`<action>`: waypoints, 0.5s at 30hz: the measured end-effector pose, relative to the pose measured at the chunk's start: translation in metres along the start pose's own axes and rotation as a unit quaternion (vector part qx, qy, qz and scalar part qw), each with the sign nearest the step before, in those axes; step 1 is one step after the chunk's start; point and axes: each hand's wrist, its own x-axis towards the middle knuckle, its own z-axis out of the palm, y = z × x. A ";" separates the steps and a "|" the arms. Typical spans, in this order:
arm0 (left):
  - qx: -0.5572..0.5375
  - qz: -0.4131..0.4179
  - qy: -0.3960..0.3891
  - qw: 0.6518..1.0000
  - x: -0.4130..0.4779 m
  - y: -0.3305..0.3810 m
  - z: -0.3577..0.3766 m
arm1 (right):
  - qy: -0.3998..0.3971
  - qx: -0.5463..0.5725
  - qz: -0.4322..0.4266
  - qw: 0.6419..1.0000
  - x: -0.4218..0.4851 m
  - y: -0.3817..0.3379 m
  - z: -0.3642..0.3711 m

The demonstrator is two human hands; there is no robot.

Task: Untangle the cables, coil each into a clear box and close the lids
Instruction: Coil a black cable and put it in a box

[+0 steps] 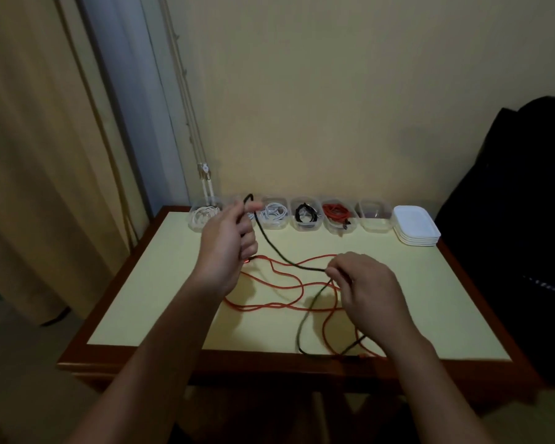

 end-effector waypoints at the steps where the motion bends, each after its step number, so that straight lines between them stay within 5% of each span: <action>1: 0.055 0.016 -0.002 0.998 -0.001 -0.003 0.001 | -0.010 -0.003 -0.020 1.000 0.001 -0.004 0.000; 6: 0.224 0.056 -0.099 0.968 -0.010 -0.016 0.002 | -0.003 0.053 -0.079 0.995 0.012 -0.027 -0.010; 10: 0.221 0.025 -0.188 0.957 -0.022 -0.023 0.008 | 0.058 0.103 -0.073 0.990 0.022 -0.038 -0.014; 15: 0.130 -0.057 -0.202 0.969 -0.026 -0.029 0.013 | 0.122 0.164 -0.007 0.979 0.026 -0.041 -0.012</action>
